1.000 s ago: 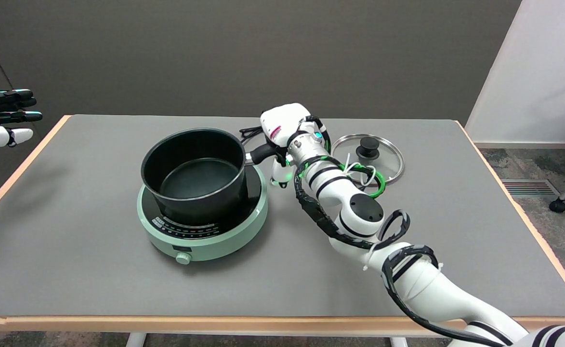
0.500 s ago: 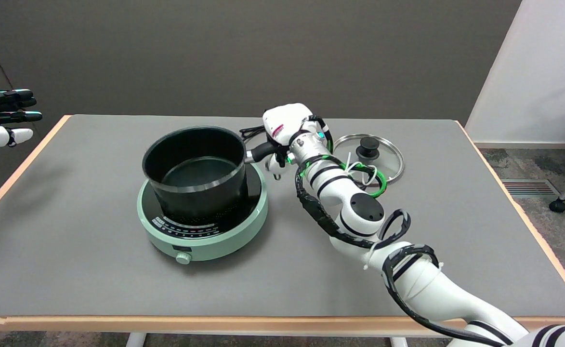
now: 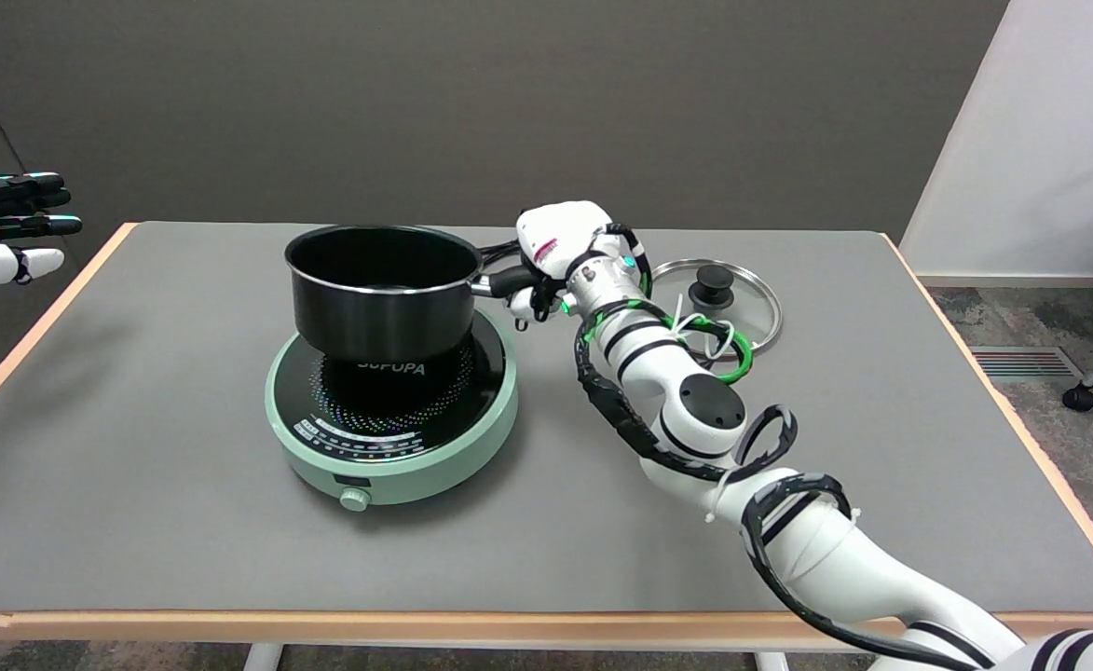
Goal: Pick up the pot.
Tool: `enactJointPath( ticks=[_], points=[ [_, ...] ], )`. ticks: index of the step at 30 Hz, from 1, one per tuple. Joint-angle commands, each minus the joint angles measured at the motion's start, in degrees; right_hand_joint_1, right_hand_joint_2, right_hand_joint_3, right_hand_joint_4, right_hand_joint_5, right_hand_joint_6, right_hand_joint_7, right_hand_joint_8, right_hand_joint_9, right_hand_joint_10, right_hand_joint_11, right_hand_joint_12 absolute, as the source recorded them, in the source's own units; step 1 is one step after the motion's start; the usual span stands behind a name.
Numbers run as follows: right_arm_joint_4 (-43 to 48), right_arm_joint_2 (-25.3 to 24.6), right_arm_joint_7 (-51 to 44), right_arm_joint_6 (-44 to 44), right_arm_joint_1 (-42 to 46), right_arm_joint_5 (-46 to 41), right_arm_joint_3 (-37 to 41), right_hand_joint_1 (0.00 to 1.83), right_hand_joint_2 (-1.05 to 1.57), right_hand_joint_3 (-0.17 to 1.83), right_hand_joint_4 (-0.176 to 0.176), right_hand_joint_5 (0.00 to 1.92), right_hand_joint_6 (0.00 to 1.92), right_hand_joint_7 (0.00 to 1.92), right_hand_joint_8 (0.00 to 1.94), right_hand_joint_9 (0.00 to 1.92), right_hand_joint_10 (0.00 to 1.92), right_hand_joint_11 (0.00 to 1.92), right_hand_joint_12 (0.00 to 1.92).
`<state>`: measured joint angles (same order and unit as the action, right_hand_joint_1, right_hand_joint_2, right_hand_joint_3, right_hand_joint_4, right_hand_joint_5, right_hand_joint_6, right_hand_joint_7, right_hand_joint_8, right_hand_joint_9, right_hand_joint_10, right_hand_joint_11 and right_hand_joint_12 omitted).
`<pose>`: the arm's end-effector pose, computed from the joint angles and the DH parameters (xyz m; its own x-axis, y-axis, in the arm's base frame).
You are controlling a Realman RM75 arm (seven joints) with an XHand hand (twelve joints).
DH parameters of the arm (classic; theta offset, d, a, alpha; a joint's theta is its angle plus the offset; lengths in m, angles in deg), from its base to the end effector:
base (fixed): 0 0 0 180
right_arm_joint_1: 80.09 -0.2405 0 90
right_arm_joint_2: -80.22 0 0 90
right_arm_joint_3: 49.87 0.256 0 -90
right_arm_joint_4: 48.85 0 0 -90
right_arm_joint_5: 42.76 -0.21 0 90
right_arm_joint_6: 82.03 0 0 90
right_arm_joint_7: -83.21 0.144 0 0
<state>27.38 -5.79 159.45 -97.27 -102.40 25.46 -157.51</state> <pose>-0.2045 -0.4411 0.1970 0.9983 0.0568 -0.0150 0.0162 -0.0208 0.9997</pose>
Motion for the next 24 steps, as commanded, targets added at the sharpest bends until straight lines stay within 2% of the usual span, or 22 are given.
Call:
enactJointPath(
  ticks=[1,12,24],
  points=[
    [1.09,0.44,1.65,-0.44,0.52,1.85,-0.06,0.86,1.04,0.46,-0.083,1.72,1.72,1.72,1.72,1.72,1.72,1.72,1.72],
    [7.04,1.67,2.43,-0.63,1.83,10.05,0.1,0.88,1.06,0.5,-0.086,1.72,1.72,1.72,1.72,1.72,1.72,1.72,1.72],
    [19.06,4.47,7.24,-4.03,7.63,28.58,-0.2,0.9,1.06,0.57,-0.088,1.72,1.72,1.72,1.72,1.72,1.72,1.72,1.72]
  ],
)
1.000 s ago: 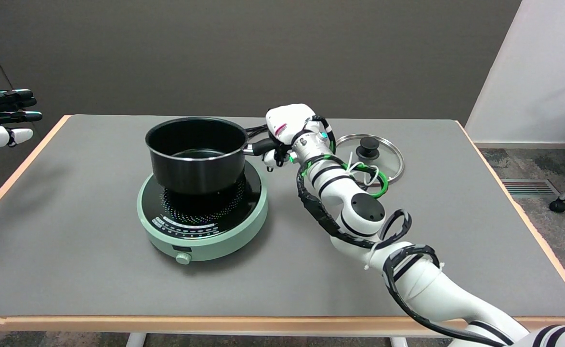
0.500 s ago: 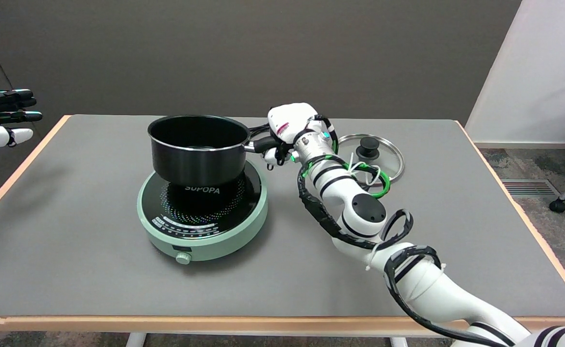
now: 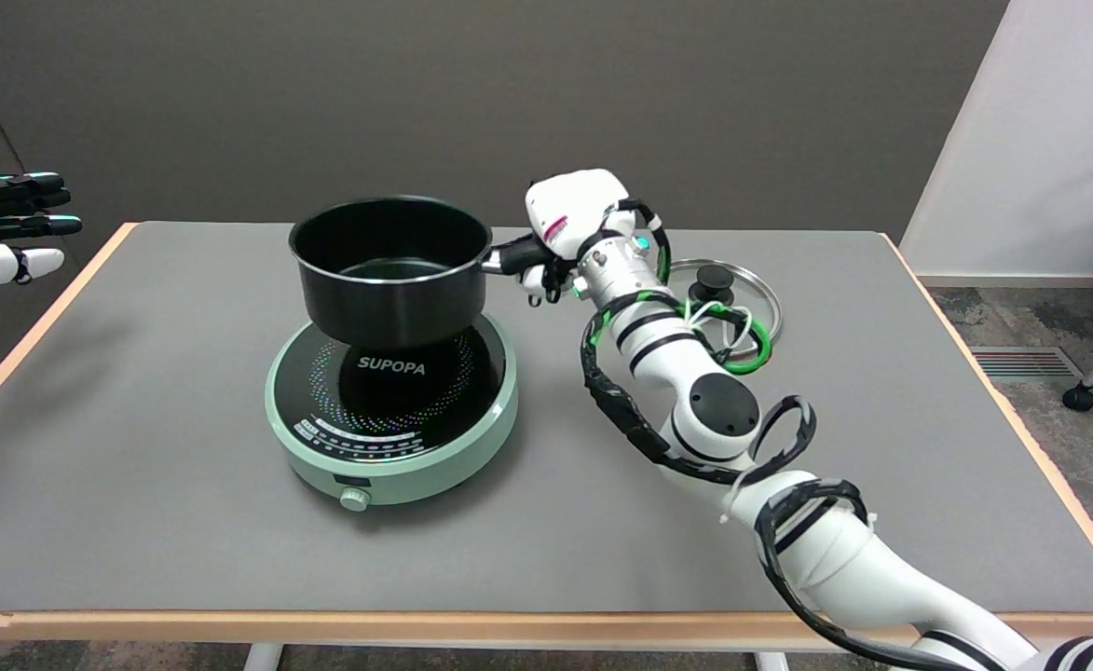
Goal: Pick up the pot.
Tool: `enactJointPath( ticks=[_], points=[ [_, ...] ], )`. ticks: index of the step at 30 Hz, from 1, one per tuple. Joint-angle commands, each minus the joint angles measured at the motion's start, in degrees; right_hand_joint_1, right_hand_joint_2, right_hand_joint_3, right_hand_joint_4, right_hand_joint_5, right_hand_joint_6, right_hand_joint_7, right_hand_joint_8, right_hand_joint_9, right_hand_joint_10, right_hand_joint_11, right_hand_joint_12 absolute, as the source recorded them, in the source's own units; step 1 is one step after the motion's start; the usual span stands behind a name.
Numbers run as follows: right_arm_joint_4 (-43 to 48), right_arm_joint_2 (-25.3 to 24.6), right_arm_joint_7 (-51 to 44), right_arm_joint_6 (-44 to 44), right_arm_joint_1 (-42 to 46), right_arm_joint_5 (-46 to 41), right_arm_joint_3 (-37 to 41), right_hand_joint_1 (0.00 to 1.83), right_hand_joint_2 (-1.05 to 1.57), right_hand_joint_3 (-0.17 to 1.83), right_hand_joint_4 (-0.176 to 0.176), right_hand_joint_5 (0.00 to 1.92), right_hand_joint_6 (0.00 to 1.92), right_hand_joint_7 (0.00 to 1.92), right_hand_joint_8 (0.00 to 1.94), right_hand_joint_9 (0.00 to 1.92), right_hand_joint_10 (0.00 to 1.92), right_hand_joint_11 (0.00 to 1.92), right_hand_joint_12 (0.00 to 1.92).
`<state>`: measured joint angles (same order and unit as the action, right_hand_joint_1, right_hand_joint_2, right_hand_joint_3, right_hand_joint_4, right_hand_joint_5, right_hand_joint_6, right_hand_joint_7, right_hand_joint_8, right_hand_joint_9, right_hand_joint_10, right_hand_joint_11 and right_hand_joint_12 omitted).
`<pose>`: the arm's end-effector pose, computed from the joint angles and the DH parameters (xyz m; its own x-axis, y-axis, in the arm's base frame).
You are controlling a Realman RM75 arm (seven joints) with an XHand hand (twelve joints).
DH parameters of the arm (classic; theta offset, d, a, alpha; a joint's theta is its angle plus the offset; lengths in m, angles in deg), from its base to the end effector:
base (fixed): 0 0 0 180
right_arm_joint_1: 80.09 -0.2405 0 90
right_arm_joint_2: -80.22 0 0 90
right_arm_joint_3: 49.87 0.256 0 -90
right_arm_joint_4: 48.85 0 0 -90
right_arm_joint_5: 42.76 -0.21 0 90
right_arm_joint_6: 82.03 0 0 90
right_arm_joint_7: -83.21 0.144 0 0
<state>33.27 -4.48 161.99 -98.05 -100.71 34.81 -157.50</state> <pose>-0.1772 -0.4295 0.2024 0.9788 0.1656 -0.1209 0.1211 0.0089 0.9926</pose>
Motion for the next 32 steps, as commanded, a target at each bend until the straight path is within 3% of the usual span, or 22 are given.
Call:
enactJointPath(
  ticks=[1,10,19,32],
  points=[
    [14.07,3.44,4.7,-3.78,6.8,20.43,-0.34,0.9,1.06,0.57,-0.088,1.72,1.72,1.72,1.72,1.72,1.72,1.72,1.72],
    [23.68,7.24,4.7,-11.54,17.27,27.98,-0.07,0.9,1.07,0.62,-0.086,1.74,1.74,1.74,1.74,1.74,1.74,1.74,1.74],
    [24.7,11.76,9.38,-25.79,25.26,37.06,-1.05,0.92,1.03,0.65,-0.086,1.74,1.74,1.74,1.74,1.74,1.74,1.74,1.74],
    [24.55,13.72,8.93,-40.58,35.15,37.19,3.28,0.95,0.94,0.74,-0.087,1.7,1.7,1.7,1.7,1.7,1.7,1.7,1.7]
  ],
)
